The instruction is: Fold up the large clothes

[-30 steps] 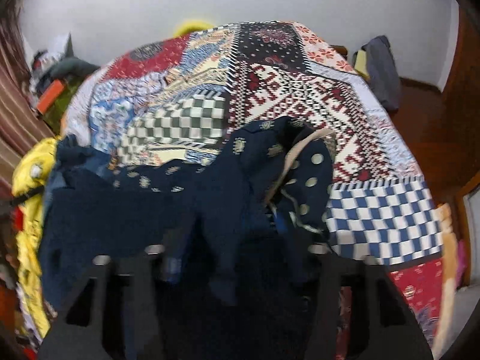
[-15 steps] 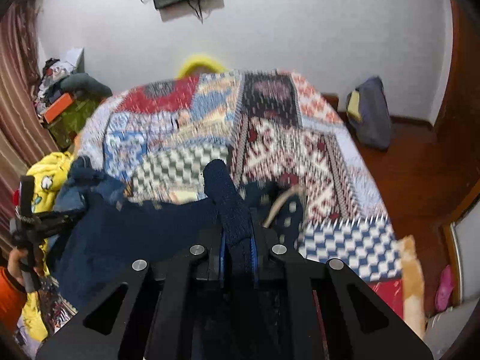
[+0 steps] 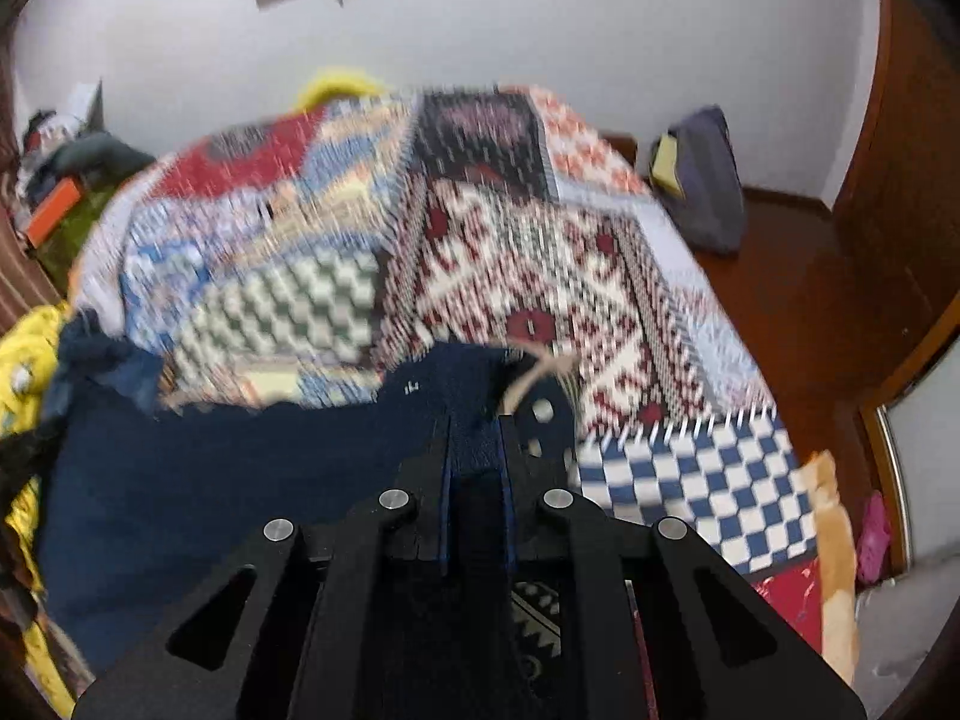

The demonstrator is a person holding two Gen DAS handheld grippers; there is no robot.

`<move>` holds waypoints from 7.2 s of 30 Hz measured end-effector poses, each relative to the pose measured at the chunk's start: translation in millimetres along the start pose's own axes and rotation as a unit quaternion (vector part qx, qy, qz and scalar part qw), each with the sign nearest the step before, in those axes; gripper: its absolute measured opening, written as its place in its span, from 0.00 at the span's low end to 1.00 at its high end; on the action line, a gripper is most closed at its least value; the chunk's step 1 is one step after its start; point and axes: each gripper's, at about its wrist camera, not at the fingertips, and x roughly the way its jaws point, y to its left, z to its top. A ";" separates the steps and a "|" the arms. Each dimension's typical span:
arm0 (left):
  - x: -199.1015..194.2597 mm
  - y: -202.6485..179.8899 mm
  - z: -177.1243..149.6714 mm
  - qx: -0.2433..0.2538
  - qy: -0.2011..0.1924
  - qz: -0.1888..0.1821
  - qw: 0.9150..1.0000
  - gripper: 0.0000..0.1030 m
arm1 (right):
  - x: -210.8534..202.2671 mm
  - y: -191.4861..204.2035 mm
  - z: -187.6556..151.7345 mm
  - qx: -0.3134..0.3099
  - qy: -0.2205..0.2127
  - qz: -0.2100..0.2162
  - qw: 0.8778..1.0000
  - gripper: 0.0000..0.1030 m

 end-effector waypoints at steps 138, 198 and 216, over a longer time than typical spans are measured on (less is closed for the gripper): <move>-230.6 -33.2 -70.4 -0.048 -0.179 -0.141 0.973 0.14 | -57.0 183.3 -122.3 -0.063 0.098 0.188 0.975 0.59; -164.0 -64.4 -94.2 0.054 -0.008 -0.182 0.982 0.71 | -102.4 139.6 -118.9 -0.112 0.004 0.085 0.990 0.59; -148.0 -66.5 -99.0 0.026 0.009 -0.181 0.983 0.75 | -150.8 34.3 -87.1 0.011 -0.039 0.031 0.999 0.60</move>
